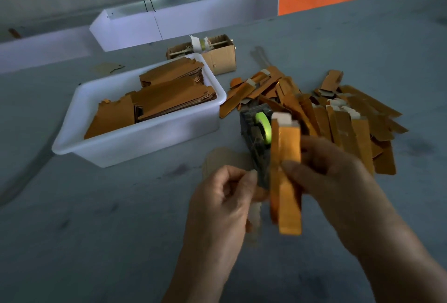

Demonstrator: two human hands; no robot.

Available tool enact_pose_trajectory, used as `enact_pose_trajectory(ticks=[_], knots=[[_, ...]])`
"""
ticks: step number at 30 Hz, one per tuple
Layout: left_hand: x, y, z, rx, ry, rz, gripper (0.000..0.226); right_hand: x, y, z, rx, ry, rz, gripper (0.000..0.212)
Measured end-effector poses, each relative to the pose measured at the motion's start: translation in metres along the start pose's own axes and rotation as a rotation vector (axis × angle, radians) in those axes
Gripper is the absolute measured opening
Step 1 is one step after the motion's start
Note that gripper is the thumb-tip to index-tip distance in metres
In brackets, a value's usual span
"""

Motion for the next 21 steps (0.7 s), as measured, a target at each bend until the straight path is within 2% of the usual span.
enact_pose_trajectory(ticks=[2,4,7,9,13,17,21], knots=[[0.005,-0.011,-0.005,-0.076,0.107,-0.311,0.02,0.006,-0.017,-0.015,-0.155,-0.075,0.118,0.015],[0.01,-0.015,-0.009,-0.087,0.135,-0.608,0.023,0.016,-0.041,-0.033,-0.356,-0.128,0.205,0.01],[0.035,-0.012,-0.014,0.058,0.008,-0.931,0.057,0.02,-0.071,-0.054,-0.628,-0.022,0.381,0.036],[0.047,-0.015,-0.019,0.087,-0.082,-0.884,0.063,0.02,-0.073,-0.051,-0.711,-0.02,0.38,0.045],[0.059,-0.028,-0.032,0.015,-0.148,-0.604,0.058,0.009,-0.057,-0.031,-0.731,-0.195,0.344,0.029],[0.067,-0.037,-0.033,-0.067,-0.216,-0.407,0.04,-0.011,-0.069,-0.028,-0.739,-0.084,0.32,0.025],[0.072,-0.045,-0.032,-0.133,-0.24,-0.301,0.033,-0.007,-0.07,-0.03,-0.716,-0.118,0.326,0.021]])
Point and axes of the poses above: each hand's wrist, its own z-axis away from the middle knuckle, its own y-axis out of the palm, x = y × z, the point moved 5 cm from there along -z, towards the middle knuckle, and after that the axes turned 13 degrees about y, right-handed, at the moved point
